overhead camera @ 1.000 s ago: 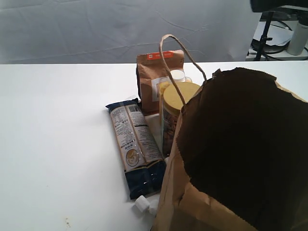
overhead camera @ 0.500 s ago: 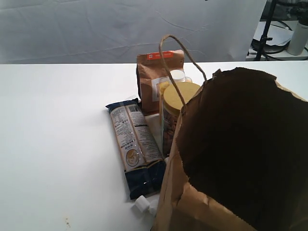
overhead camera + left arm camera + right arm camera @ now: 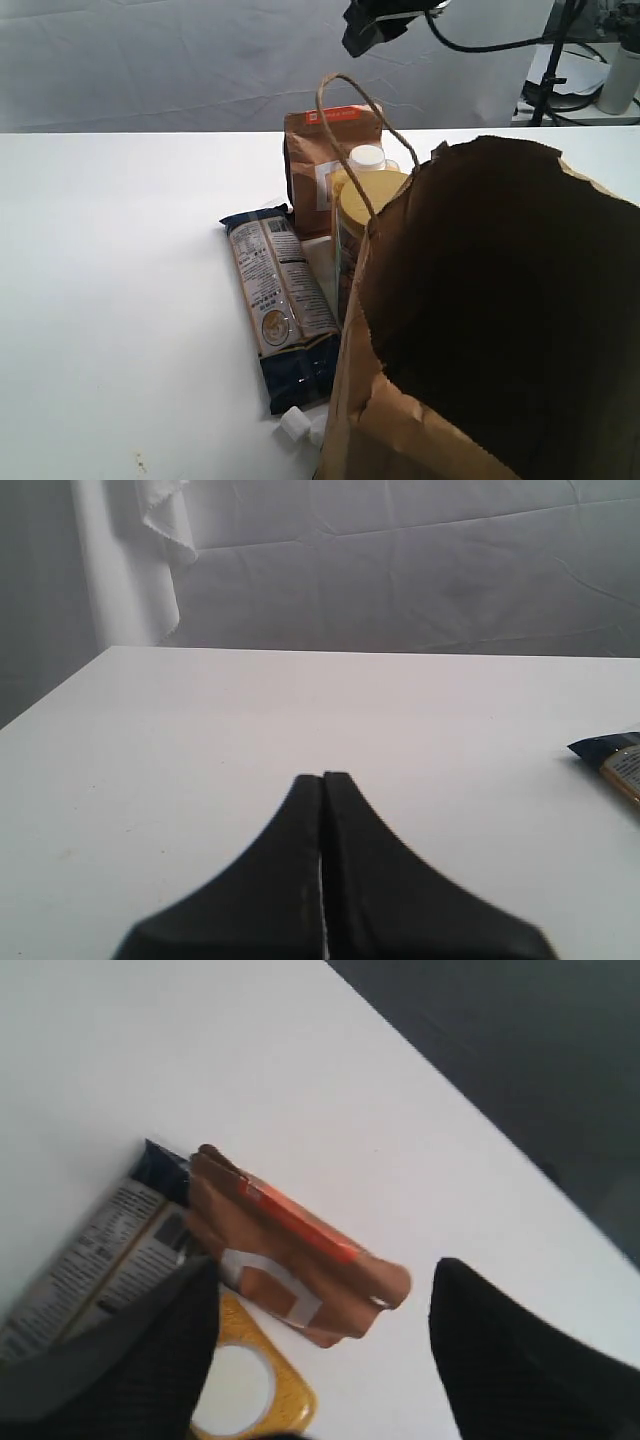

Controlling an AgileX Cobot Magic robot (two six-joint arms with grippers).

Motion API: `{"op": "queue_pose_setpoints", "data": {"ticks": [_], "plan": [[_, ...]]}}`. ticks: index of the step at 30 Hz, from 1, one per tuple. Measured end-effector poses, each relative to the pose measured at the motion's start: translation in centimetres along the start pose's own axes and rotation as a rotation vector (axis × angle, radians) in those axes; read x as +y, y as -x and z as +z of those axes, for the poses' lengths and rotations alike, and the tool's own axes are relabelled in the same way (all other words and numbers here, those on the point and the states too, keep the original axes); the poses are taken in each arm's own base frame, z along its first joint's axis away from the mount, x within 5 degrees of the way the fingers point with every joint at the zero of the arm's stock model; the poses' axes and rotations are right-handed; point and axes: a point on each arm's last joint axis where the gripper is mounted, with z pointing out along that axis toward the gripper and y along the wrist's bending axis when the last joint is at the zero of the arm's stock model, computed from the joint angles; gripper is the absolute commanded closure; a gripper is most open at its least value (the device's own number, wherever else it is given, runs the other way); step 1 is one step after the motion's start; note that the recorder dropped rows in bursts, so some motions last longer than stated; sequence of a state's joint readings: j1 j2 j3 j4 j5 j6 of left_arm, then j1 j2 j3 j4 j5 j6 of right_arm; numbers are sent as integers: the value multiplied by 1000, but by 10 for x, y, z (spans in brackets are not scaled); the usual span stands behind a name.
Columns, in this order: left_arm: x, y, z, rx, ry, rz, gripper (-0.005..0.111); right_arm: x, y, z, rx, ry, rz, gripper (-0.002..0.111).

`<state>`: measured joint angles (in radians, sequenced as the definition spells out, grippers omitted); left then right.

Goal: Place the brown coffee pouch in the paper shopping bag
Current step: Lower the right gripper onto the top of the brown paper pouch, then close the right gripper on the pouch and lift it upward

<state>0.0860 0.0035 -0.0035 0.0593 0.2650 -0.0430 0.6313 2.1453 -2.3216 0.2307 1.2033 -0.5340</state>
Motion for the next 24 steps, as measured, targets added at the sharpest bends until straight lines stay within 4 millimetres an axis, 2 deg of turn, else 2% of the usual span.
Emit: {"op": "queue_pose_setpoints", "data": {"ticks": [2,6,7,12,18,24], "plan": [[0,0,0,0,0,0,107,5,8,1,-11,-62,-74,38],[0,0,0,0,0,0,107,13,19,6,-13,-163,-172,38],[0,0,0,0,0,0,107,15,19,11,-3,-167,-183,38],[0,0,0,0,0,0,107,24,5,66,107,-120,-211,38],[0,0,0,0,0,0,107,27,-6,97,179,-104,-227,38],[0,0,0,0,0,0,107,27,-15,116,216,-87,-226,40]]}}
